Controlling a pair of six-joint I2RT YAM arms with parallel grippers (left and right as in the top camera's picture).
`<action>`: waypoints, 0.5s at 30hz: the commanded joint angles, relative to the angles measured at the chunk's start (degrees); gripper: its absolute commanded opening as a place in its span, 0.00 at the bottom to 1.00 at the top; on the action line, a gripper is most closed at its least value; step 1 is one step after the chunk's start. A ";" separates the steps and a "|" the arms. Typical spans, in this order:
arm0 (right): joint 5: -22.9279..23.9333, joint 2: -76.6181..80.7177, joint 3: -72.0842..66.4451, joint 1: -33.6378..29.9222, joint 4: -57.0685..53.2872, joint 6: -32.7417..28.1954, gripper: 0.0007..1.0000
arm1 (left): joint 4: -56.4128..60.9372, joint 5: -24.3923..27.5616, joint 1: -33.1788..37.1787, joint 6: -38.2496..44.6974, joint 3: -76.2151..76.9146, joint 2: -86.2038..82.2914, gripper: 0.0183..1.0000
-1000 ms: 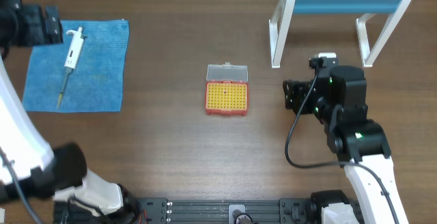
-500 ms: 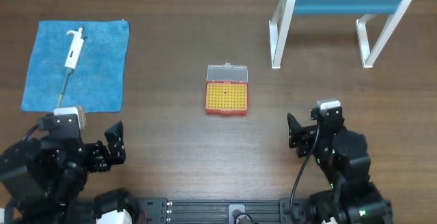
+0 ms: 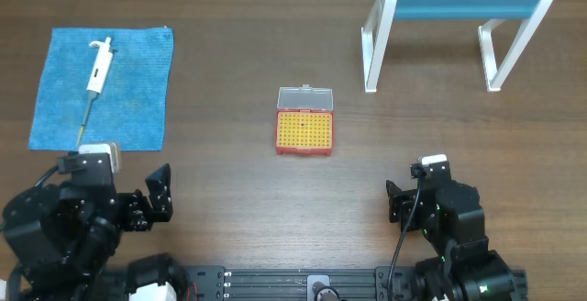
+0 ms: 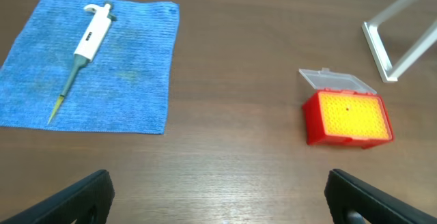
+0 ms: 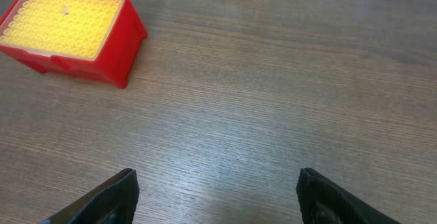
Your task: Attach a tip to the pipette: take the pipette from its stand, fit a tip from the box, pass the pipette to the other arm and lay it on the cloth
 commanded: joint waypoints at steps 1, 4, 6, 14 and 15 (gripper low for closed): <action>0.48 -0.52 -0.35 0.33 0.04 -0.79 0.76 | 0.15 -1.36 -11.15 1.46 -1.57 -2.95 1.00; 0.48 -0.52 -0.35 0.33 0.02 -0.79 0.76 | 7.17 -0.83 -12.74 2.43 -7.10 -9.14 1.00; 0.48 -0.52 -0.35 0.33 0.04 -0.79 0.76 | 25.77 1.18 -12.74 1.25 -17.94 -15.61 1.00; 0.48 -0.52 -0.35 0.33 0.04 -0.79 0.76 | 66.95 -6.60 -12.74 -5.73 -45.03 -24.63 1.00; 0.48 -0.52 -0.35 0.33 0.04 -0.79 0.76 | 67.23 -7.72 -12.74 -5.73 -46.47 -25.86 1.00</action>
